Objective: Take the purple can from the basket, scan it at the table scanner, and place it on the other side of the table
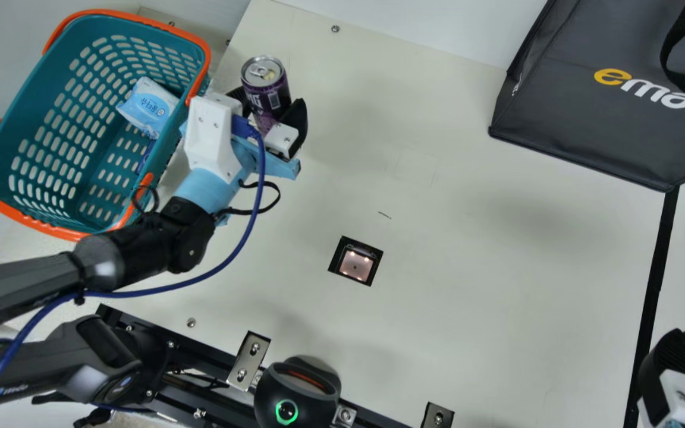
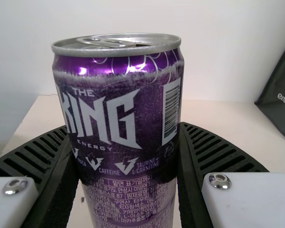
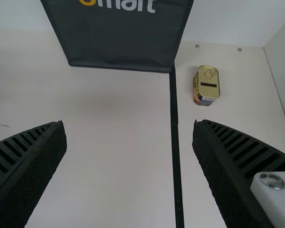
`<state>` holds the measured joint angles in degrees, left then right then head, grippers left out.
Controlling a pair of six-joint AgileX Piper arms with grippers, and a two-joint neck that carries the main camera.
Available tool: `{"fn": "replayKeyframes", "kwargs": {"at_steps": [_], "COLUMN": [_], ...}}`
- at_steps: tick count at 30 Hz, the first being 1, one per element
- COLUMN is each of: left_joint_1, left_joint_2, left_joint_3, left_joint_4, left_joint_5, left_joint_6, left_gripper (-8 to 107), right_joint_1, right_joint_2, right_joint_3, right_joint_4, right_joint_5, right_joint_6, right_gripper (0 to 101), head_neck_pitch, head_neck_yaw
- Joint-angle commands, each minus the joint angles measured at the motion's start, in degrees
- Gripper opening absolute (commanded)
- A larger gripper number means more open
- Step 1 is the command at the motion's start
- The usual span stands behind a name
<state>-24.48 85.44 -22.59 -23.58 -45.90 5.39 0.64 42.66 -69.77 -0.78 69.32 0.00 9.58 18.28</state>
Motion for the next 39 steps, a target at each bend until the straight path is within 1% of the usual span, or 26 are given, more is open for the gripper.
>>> {"fn": "replayKeyframes", "kwargs": {"at_steps": [1, 12, 22, 29, 37, 39], "left_joint_1": [-0.5, -0.6, 0.6, 1.5, 2.3, 2.4], "left_joint_2": [2.0, 9.6, 15.4, 19.3, 20.8, 21.0], "left_joint_3": [-0.1, 0.0, -0.2, -1.0, -3.1, -3.3], "left_joint_4": [-0.1, 2.5, 5.2, 6.4, 6.0, 5.9], "left_joint_5": [-3.1, -13.3, -20.4, -24.0, -24.0, -24.0], "left_joint_6": [-0.1, -1.4, -2.6, -3.4, -3.4, -3.4], "left_gripper": [-8, -8, -8, -8, -8, -1], "right_joint_1": [0.0, 0.0, 0.0, 0.0, 0.0, 0.0], "right_joint_2": [0.0, 0.0, 0.0, 0.0, 0.0, 0.0], "right_joint_3": [0.0, 0.0, 0.0, 0.0, 0.0, 0.0], "right_joint_4": [0.0, 0.0, 0.0, 0.0, 0.0, 0.0], "right_joint_5": [0.0, 0.0, 0.0, 0.0, 0.0, 0.0], "right_joint_6": [0.0, 0.0, 0.0, 0.0, 0.0, 0.0], "right_gripper": [95, 95, 95, 95, 95, 95], "head_neck_pitch": [-1.7, -1.7, -1.7, -1.7, -1.7, -1.7], "head_neck_yaw": [0.1, 0.1, 0.1, 0.1, 0.1, 0.1]}}
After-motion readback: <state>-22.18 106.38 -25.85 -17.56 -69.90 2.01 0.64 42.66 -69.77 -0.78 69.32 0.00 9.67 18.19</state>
